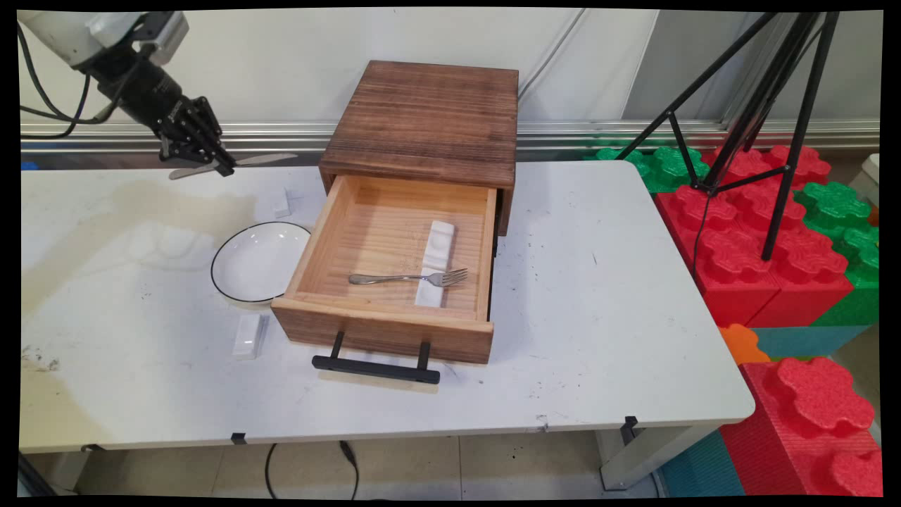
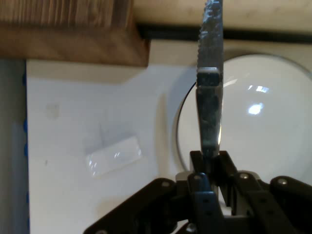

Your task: Place the picked object into the drawer

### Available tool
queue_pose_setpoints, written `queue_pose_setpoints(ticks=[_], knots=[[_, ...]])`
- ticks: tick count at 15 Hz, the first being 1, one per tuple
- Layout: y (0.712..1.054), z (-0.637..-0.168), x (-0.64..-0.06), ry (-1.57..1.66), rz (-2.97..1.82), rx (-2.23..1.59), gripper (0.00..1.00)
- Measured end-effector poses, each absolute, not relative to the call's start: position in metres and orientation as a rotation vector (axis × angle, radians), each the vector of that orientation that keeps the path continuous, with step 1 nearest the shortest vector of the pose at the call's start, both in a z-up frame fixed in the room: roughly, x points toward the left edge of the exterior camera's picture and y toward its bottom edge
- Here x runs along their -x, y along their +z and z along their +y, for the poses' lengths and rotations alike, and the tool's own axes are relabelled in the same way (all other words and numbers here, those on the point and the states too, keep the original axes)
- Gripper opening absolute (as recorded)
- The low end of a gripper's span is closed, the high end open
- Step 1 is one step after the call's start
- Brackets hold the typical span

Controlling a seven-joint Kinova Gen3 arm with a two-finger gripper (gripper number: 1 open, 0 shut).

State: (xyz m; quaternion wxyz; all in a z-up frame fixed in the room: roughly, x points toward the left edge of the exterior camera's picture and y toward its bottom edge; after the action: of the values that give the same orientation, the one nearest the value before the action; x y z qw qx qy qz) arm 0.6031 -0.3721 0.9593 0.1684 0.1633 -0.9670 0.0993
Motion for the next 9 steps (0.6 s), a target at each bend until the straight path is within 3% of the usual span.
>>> queue_pose_setpoints(ticks=[9], knots=[[0.993,-0.358,-0.536,0.236,-2.619,-0.381,0.0]])
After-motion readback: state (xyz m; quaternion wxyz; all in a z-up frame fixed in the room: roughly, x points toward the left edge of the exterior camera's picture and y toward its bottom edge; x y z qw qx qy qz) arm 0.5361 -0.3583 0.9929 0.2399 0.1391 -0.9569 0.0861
